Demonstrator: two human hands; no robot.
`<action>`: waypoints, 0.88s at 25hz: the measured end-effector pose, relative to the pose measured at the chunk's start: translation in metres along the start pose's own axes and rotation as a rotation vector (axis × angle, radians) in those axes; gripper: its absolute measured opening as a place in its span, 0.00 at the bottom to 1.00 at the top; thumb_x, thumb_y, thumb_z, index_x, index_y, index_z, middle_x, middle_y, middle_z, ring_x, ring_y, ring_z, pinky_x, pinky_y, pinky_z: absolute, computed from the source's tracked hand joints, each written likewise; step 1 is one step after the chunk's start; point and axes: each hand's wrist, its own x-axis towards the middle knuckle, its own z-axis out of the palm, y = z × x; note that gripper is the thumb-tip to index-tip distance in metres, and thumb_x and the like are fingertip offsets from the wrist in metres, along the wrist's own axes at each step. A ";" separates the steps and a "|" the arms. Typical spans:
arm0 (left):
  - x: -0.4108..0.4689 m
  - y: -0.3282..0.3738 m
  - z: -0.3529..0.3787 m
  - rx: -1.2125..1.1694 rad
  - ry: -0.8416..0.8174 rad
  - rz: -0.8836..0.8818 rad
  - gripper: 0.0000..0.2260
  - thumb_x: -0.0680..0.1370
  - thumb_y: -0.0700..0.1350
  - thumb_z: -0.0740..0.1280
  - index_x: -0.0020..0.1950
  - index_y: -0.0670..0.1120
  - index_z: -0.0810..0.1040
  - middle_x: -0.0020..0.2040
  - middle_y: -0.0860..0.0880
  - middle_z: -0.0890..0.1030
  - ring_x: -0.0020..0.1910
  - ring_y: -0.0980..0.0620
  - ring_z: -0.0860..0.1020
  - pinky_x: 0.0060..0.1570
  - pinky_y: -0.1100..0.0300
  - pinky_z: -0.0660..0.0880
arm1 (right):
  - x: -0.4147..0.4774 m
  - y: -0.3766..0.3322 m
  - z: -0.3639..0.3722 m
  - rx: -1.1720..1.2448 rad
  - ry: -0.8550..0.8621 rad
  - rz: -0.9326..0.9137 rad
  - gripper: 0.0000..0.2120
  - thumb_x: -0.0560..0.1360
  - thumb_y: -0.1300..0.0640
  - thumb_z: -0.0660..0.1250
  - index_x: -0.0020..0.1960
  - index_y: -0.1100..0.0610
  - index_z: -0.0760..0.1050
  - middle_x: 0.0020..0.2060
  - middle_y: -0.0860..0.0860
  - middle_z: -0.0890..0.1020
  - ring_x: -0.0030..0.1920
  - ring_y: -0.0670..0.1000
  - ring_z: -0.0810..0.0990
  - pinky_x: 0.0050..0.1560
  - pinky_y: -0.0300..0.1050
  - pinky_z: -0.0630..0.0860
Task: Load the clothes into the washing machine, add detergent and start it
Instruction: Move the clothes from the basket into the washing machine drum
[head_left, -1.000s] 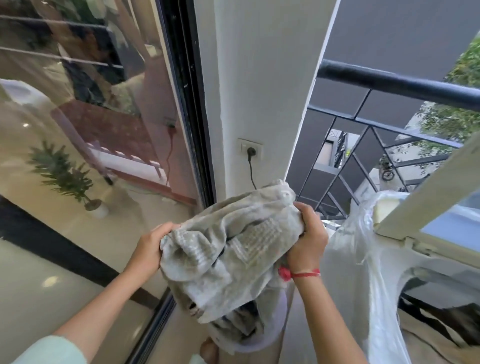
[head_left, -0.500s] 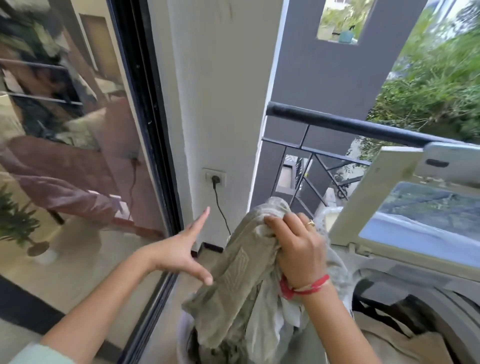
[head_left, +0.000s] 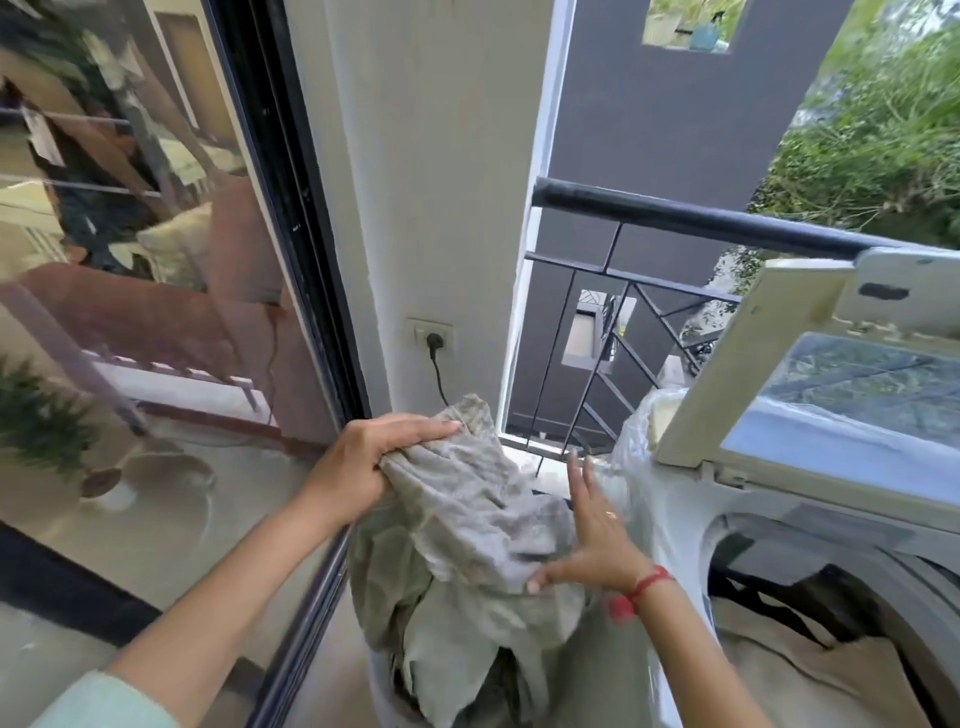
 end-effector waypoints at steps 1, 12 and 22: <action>-0.001 0.007 -0.007 0.000 0.012 0.003 0.20 0.71 0.43 0.69 0.61 0.62 0.76 0.57 0.66 0.78 0.57 0.61 0.77 0.59 0.65 0.72 | 0.012 -0.002 0.024 0.046 -0.085 0.010 0.74 0.44 0.29 0.75 0.72 0.42 0.28 0.75 0.48 0.37 0.76 0.49 0.40 0.75 0.56 0.50; -0.036 -0.010 -0.063 0.385 0.207 -0.098 0.30 0.68 0.24 0.66 0.63 0.50 0.76 0.57 0.56 0.78 0.56 0.58 0.76 0.58 0.70 0.68 | 0.032 -0.043 -0.018 0.312 0.767 -0.075 0.08 0.64 0.61 0.60 0.39 0.58 0.77 0.34 0.54 0.76 0.37 0.56 0.75 0.35 0.44 0.64; 0.041 0.055 0.004 0.104 0.224 0.125 0.36 0.71 0.33 0.68 0.69 0.65 0.64 0.61 0.55 0.78 0.55 0.51 0.79 0.51 0.53 0.78 | -0.128 -0.148 -0.252 -0.912 1.816 -0.554 0.15 0.71 0.60 0.71 0.57 0.52 0.78 0.39 0.52 0.78 0.36 0.53 0.74 0.31 0.44 0.67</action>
